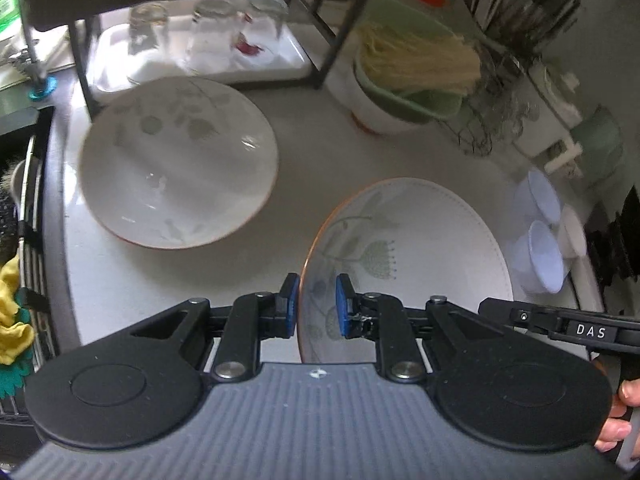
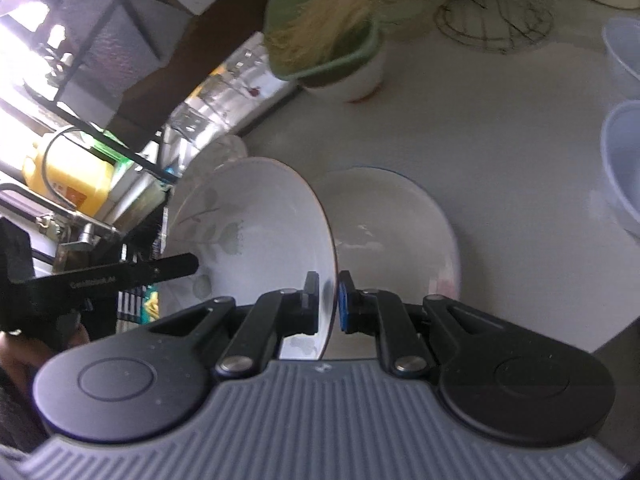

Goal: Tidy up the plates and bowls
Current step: 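Lift the leaf-pattern plate with both grippers toward the rose plate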

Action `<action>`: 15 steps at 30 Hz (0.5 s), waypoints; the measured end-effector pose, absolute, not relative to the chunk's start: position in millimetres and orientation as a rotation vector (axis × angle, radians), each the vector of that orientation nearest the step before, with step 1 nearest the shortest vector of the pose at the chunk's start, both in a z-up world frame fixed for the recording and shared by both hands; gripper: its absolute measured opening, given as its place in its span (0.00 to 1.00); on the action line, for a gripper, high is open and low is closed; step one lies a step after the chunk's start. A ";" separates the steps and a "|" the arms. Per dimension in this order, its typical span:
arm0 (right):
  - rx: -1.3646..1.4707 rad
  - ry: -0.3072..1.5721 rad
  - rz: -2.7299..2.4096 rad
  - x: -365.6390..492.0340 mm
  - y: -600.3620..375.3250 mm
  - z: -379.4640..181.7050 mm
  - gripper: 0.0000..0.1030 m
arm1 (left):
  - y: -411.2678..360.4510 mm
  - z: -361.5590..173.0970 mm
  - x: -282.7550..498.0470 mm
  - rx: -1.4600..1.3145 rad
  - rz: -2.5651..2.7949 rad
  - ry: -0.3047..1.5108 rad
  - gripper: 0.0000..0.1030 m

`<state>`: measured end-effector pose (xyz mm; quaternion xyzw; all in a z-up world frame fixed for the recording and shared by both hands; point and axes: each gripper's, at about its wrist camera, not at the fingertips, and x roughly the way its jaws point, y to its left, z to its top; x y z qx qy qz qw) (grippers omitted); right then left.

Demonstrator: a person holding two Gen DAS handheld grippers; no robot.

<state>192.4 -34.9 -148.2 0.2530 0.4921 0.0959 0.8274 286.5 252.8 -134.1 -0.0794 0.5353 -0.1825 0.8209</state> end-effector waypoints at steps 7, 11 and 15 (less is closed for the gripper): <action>0.510 1.087 0.174 199.0 -56.2 -173.8 0.12 | 221.4 -152.6 300.1 -0.092 -0.386 1.190 0.20; 0.505 1.087 0.173 205.8 -61.5 -182.4 0.12 | 209.5 -160.5 309.1 -0.051 -0.361 1.195 0.20; 0.501 1.080 0.175 211.8 -64.6 -186.7 0.12 | 201.8 -168.0 315.5 -0.021 -0.354 1.211 0.20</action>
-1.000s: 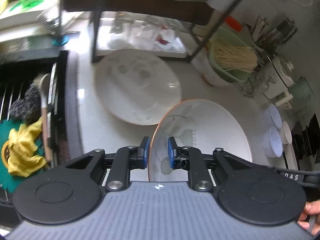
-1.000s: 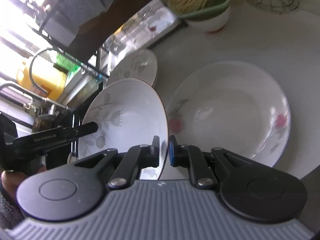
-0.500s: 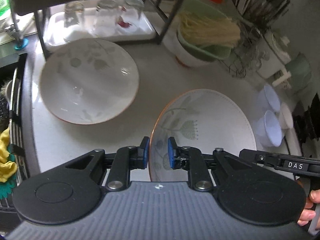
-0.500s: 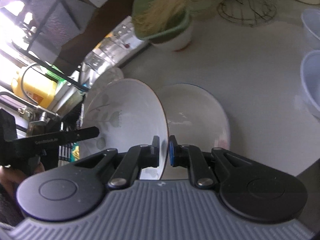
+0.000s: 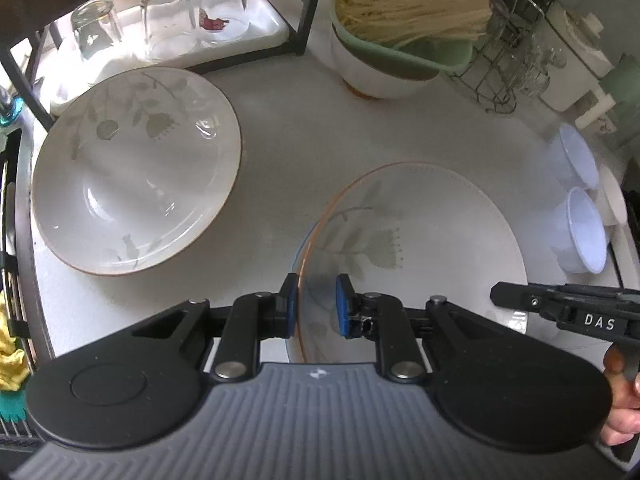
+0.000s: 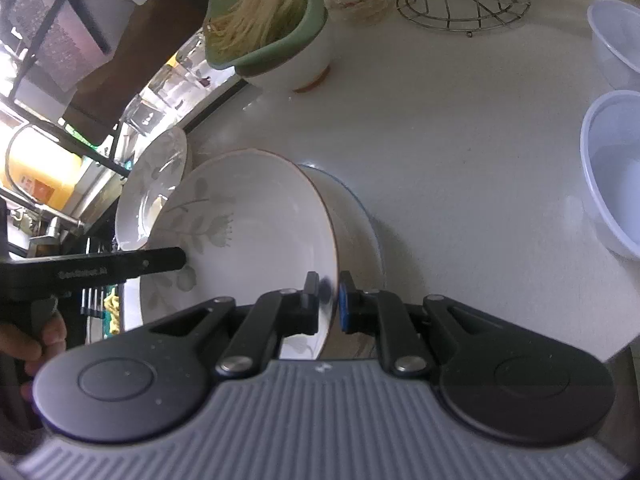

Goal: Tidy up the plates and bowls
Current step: 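Lift the leaf-pattern plate with both grippers toward the rose plate, then lower the leaf plate onto the rose plate and open both grippers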

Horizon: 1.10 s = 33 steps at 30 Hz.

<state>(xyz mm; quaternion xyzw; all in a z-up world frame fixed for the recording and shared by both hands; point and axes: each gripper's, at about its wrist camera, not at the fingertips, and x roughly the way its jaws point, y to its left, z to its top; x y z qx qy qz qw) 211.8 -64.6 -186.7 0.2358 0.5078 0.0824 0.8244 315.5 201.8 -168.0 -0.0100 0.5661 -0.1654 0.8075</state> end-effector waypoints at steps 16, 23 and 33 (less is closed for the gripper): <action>0.462 1.086 0.169 219.6 -67.8 -191.5 0.14 | 172.2 -170.8 323.7 0.097 -0.280 1.183 0.25; 0.468 1.092 0.174 216.0 -66.8 -195.8 0.13 | 164.8 -172.9 318.8 0.159 -0.240 1.162 0.25; 0.481 1.081 0.148 216.3 -65.4 -196.6 0.12 | 178.1 -171.3 317.3 0.048 -0.219 1.158 0.25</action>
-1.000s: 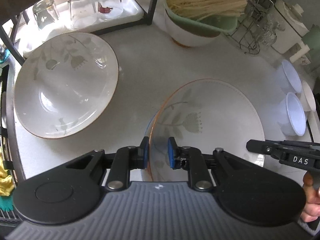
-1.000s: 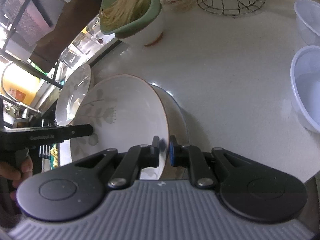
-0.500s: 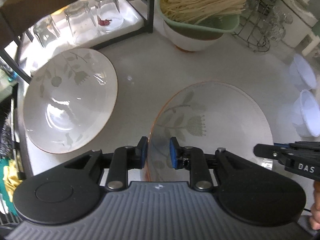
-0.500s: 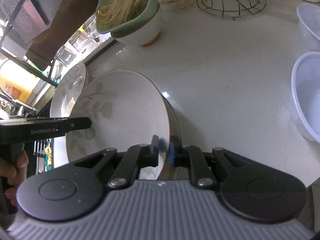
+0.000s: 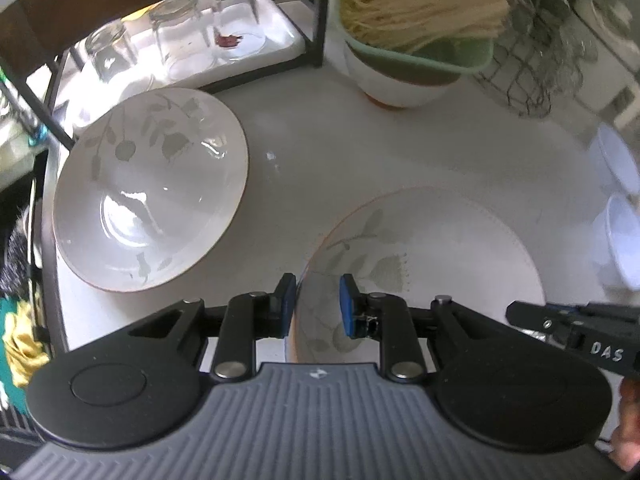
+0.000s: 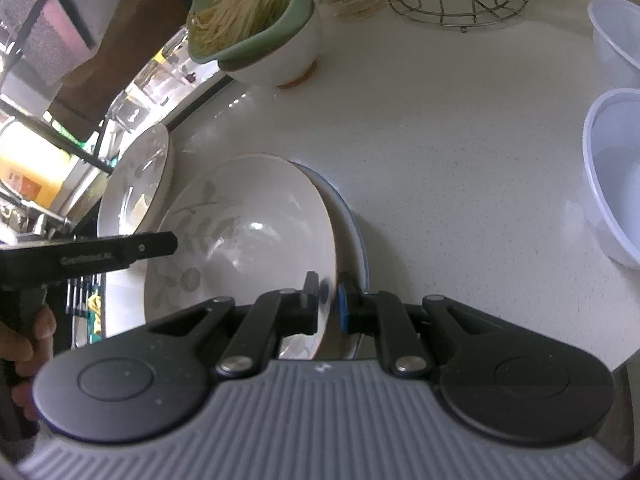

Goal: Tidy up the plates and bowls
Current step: 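Lower the leaf plate onto the rose plate and open both grippers, then move both grippers toward the second leaf-pattern plate beside the glass rack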

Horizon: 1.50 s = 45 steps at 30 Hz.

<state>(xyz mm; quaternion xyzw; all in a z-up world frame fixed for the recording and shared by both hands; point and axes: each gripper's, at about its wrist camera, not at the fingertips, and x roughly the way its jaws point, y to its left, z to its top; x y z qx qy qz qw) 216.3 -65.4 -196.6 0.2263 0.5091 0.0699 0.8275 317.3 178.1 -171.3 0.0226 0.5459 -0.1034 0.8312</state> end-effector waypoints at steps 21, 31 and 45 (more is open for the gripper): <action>0.368 0.935 0.123 211.9 -66.5 -155.3 0.14 | 194.5 -132.5 290.9 -0.078 -0.205 1.063 0.25; 0.313 0.833 0.163 199.4 -65.9 -115.0 0.14 | 190.6 -96.1 263.7 -0.117 -0.232 0.981 0.25; 0.314 0.679 0.212 171.5 -72.0 -48.4 0.14 | 187.0 -22.1 221.0 -0.173 -0.239 0.841 0.25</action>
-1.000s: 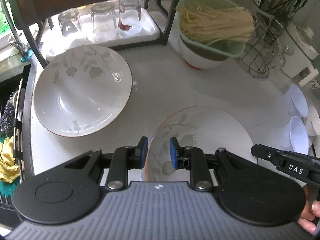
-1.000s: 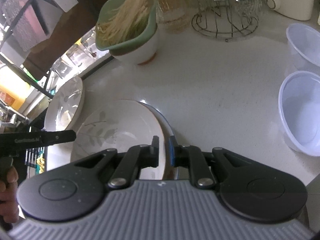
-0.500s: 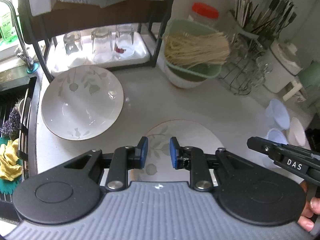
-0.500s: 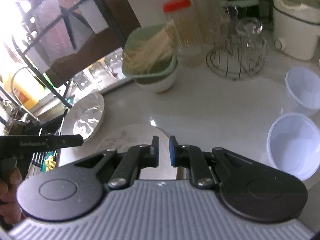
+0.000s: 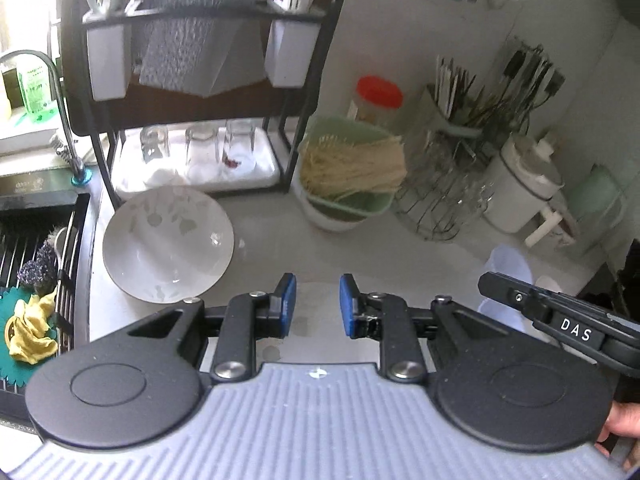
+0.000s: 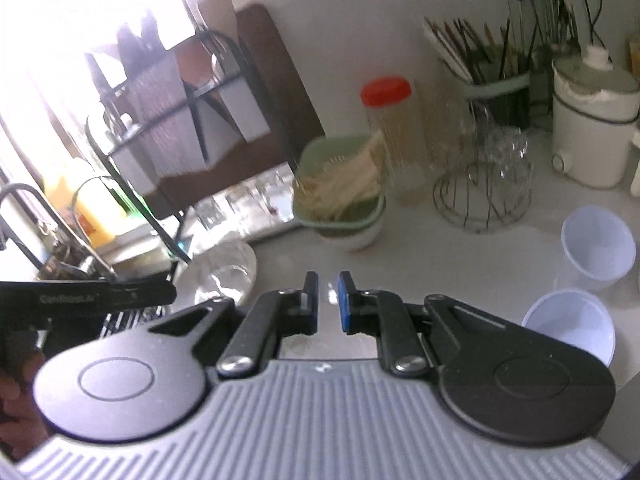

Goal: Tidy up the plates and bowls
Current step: 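Move both grippers toward the second leaf-pattern plate beside the glass rack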

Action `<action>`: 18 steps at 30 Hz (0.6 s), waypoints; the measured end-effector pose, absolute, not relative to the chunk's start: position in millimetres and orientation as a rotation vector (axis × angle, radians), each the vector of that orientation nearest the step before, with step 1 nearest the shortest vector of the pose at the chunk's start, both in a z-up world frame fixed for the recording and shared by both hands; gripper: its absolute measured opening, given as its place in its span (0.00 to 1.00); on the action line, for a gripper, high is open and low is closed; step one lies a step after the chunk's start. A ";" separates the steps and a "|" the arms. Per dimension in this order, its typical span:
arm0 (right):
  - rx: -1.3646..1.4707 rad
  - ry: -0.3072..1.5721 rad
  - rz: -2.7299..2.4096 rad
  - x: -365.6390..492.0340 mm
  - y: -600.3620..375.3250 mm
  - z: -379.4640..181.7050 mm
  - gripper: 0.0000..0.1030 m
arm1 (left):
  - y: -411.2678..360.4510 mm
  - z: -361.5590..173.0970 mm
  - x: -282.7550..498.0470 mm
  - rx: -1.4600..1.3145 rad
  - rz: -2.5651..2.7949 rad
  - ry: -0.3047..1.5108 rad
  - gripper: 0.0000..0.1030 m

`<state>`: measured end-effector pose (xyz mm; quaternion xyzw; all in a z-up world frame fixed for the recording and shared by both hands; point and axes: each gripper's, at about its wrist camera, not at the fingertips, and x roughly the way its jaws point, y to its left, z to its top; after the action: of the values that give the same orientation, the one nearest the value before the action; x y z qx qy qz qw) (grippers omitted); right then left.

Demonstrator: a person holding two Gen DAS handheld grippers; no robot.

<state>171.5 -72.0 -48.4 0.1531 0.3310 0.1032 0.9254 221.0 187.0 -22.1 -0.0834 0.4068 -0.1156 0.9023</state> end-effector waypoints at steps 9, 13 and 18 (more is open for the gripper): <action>0.300 0.636 0.218 146.2 -78.1 -27.8 0.14 | 182.8 5.3 193.7 -0.187 -0.264 0.822 0.25; 0.302 0.644 0.214 134.1 -79.5 -27.5 0.14 | 179.8 5.0 184.6 -0.169 -0.268 0.824 0.30; 0.272 0.652 0.201 122.3 -80.3 -26.6 0.14 | 174.6 -1.6 177.8 -0.145 -0.249 0.821 0.32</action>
<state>122.3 -80.3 -26.6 0.1332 0.3186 0.0982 0.9333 177.8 174.6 -1.6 -0.0703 0.3977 -0.1205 0.9068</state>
